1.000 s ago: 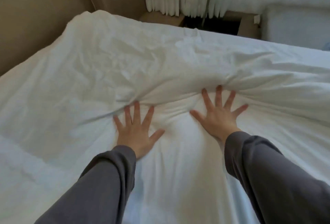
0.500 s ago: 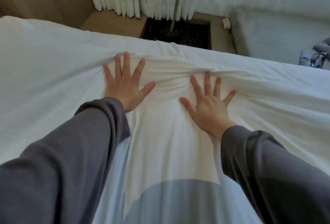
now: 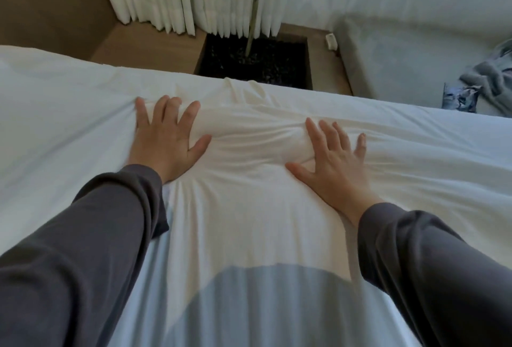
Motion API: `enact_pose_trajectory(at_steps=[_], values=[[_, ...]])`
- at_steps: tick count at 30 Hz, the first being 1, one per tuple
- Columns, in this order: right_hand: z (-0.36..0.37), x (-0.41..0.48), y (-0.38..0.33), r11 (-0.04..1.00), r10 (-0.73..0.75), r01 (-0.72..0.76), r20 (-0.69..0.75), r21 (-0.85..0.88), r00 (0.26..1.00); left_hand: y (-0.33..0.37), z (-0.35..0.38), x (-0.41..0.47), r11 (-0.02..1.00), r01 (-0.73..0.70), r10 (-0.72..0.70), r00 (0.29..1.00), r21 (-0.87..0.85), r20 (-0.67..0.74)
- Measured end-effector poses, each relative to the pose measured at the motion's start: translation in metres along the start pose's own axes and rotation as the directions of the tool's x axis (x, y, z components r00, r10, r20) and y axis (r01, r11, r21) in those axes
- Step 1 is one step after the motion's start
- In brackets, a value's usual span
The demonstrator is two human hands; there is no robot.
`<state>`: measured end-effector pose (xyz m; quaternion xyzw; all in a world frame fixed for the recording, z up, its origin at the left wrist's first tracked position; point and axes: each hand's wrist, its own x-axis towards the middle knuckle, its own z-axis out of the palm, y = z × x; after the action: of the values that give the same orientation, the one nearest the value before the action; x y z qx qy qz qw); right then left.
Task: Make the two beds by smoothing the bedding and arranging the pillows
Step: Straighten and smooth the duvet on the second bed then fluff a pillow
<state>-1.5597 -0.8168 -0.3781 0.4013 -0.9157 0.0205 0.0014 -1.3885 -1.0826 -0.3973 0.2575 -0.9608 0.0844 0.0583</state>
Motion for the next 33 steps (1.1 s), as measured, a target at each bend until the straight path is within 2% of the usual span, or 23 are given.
enact_pose_trajectory(at_steps=[2, 4, 6, 9, 11, 14, 18, 20, 21, 23, 24, 27, 29, 31, 33], values=[[0.009, 0.0, -0.001, 0.999, -0.035, 0.037, -0.124, 0.013, 0.992, 0.0, 0.001, 0.002, 1.0, 0.017, -0.017, 1.0, 0.011, -0.01], [0.018, 0.0, -0.001, 0.998, -0.044, 0.051, -0.185, 0.029, 0.982, 0.001, 0.0, 0.004, 0.999, 0.014, -0.013, 1.0, 0.045, -0.013], [0.027, 0.001, 0.001, 0.998, -0.05, 0.055, -0.193, 0.022, 0.98, 0.004, -0.005, 0.004, 0.994, 0.03, -0.03, 1.0, 0.101, -0.006], [0.033, 0.001, -0.001, 0.998, -0.057, 0.051, -0.178, -0.037, 0.982, 0.025, -0.023, -0.016, 0.972, 0.094, -0.116, 0.989, 0.213, 0.095], [0.029, -0.004, -0.005, 0.995, -0.059, 0.043, -0.181, -0.092, 0.982, 0.047, -0.039, -0.04, 0.964, 0.152, -0.194, 0.964, 0.22, 0.181], [0.013, -0.038, -0.017, 0.985, -0.102, 0.073, -0.189, -0.155, 0.977, 0.07, -0.064, -0.092, 0.964, 0.18, -0.228, 0.939, 0.196, 0.256], [-0.011, -0.131, -0.026, 0.992, -0.089, 0.073, -0.149, -0.106, 0.985, 0.089, -0.104, -0.18, 0.974, 0.191, -0.211, 0.961, 0.121, 0.179], [-0.04, -0.171, -0.024, 0.992, -0.079, 0.072, -0.064, -0.1, 0.995, 0.088, -0.13, -0.225, 0.987, 0.124, -0.137, 0.982, 0.099, 0.132], [-0.056, -0.183, -0.021, 0.986, -0.117, 0.108, -0.066, -0.128, 0.991, 0.085, -0.143, -0.244, 0.99, 0.081, -0.093, 0.99, 0.114, 0.104], [-0.082, -0.189, -0.014, 0.959, -0.237, 0.221, -0.074, -0.18, 0.969, 0.074, -0.166, -0.265, 0.987, 0.036, -0.056, 0.99, 0.156, 0.13], [-0.106, -0.204, -0.014, 0.944, -0.278, 0.271, -0.011, -0.188, 0.961, 0.069, -0.183, -0.281, 0.98, 0.021, -0.057, 0.982, 0.196, 0.179], [-0.148, -0.254, -0.021, 0.852, -0.433, 0.446, 0.108, -0.275, 0.895, 0.064, -0.224, -0.326, 0.965, -0.02, -0.033, 0.98, 0.26, 0.198], [-0.155, -0.289, -0.029, 0.82, -0.458, 0.5, 0.202, -0.281, 0.865, 0.065, -0.24, -0.354, 0.951, -0.13, 0.045, 0.956, 0.281, 0.289], [-0.152, -0.326, -0.032, 0.839, -0.42, 0.492, 0.297, -0.232, 0.857, 0.067, -0.249, -0.384, 0.93, -0.219, 0.088, 0.913, 0.296, 0.399], [-0.152, -0.361, -0.032, 0.856, -0.407, 0.478, 0.313, -0.197, 0.858, 0.073, -0.257, -0.415, 0.909, -0.297, 0.138, 0.877, 0.293, 0.46]])
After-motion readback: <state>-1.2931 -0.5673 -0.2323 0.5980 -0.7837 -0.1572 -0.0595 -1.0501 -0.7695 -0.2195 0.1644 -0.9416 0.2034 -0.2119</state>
